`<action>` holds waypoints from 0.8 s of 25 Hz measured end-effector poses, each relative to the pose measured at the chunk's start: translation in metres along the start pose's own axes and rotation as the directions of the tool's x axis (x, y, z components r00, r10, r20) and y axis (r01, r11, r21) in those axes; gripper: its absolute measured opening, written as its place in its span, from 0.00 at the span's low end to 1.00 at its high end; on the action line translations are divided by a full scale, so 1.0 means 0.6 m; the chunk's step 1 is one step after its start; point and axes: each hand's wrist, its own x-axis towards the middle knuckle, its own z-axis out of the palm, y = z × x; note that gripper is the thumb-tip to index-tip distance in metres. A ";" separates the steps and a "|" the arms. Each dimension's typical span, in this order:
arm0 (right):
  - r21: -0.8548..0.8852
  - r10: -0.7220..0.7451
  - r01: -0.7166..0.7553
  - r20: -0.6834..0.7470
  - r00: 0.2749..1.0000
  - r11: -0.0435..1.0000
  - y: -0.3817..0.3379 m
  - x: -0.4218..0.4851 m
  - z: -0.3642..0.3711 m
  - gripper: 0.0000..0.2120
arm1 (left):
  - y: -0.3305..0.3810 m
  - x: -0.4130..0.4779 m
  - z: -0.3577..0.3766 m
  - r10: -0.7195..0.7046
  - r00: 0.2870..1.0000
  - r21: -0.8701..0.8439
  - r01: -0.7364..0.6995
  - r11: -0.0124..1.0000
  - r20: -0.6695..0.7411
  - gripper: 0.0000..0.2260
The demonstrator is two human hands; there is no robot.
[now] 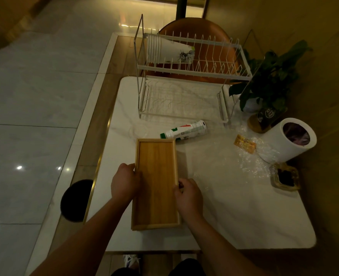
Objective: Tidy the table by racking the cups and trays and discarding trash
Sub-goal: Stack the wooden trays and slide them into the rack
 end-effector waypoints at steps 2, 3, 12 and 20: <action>0.021 -0.004 0.003 0.007 1.000 1.000 0.002 0.002 -0.001 0.09 | -0.004 0.000 0.001 0.004 1.000 -0.007 -0.004 1.000 -0.003 0.14; 0.029 -0.004 0.004 0.015 1.000 1.000 0.003 0.003 -0.002 0.10 | -0.005 0.000 0.002 0.003 1.000 -0.010 -0.003 1.000 -0.006 0.14; 0.246 0.127 -0.228 0.369 0.921 0.942 0.047 0.000 -0.003 0.33 | -0.040 -0.052 0.018 -0.133 0.965 -0.559 0.241 0.793 0.227 0.31; 0.423 0.007 -0.214 0.440 0.898 0.881 0.044 -0.013 0.009 0.16 | -0.051 -0.100 0.030 0.110 0.915 -0.760 0.250 0.601 0.388 0.21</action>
